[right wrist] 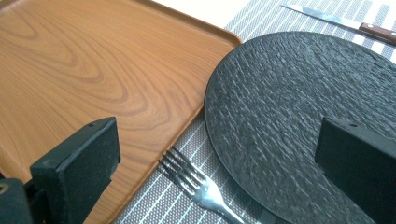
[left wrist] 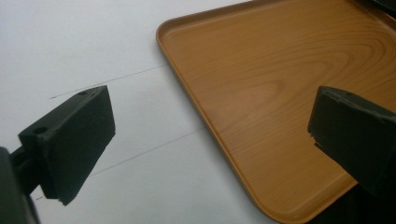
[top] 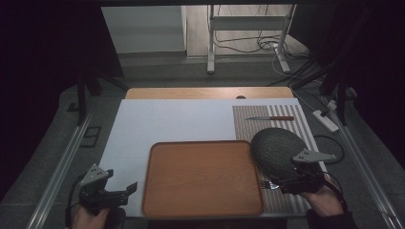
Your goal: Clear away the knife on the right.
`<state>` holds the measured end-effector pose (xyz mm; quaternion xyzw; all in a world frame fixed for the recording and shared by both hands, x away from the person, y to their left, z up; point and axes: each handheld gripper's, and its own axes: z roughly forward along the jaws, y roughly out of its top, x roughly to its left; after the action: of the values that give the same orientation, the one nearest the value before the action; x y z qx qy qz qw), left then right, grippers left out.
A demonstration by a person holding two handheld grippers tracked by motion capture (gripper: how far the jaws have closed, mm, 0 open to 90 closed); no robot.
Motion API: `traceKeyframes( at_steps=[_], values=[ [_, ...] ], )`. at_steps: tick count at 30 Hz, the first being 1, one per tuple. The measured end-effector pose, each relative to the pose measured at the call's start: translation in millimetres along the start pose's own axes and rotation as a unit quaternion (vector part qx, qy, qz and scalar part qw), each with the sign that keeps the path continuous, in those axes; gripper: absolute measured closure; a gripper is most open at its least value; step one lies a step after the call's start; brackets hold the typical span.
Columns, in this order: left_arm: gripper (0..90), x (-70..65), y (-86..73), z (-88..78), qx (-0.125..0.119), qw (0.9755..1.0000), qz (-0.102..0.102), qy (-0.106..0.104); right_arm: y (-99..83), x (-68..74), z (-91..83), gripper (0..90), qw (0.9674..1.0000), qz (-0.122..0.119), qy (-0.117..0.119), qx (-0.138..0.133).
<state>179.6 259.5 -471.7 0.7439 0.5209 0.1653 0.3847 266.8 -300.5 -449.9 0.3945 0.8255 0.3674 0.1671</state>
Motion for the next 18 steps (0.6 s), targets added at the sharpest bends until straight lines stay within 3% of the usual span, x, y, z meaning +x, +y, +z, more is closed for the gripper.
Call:
traceKeyframes(
  at_steps=[4, 18],
  values=[
    [1.4, 0.3, 0.3, 0.5, 0.001, 1.0, 0.0, 0.0, 2.7, -2.0, 2.7, 0.6, 0.9999, -0.009, -0.007, 0.001],
    [1.4, 0.4, 1.1, 1.6, 0.005, 1.0, 0.001, 0.001, 16.4, -16.6, 18.4, 0.0, 0.9996, 0.005, -0.014, 0.023]
  ],
)
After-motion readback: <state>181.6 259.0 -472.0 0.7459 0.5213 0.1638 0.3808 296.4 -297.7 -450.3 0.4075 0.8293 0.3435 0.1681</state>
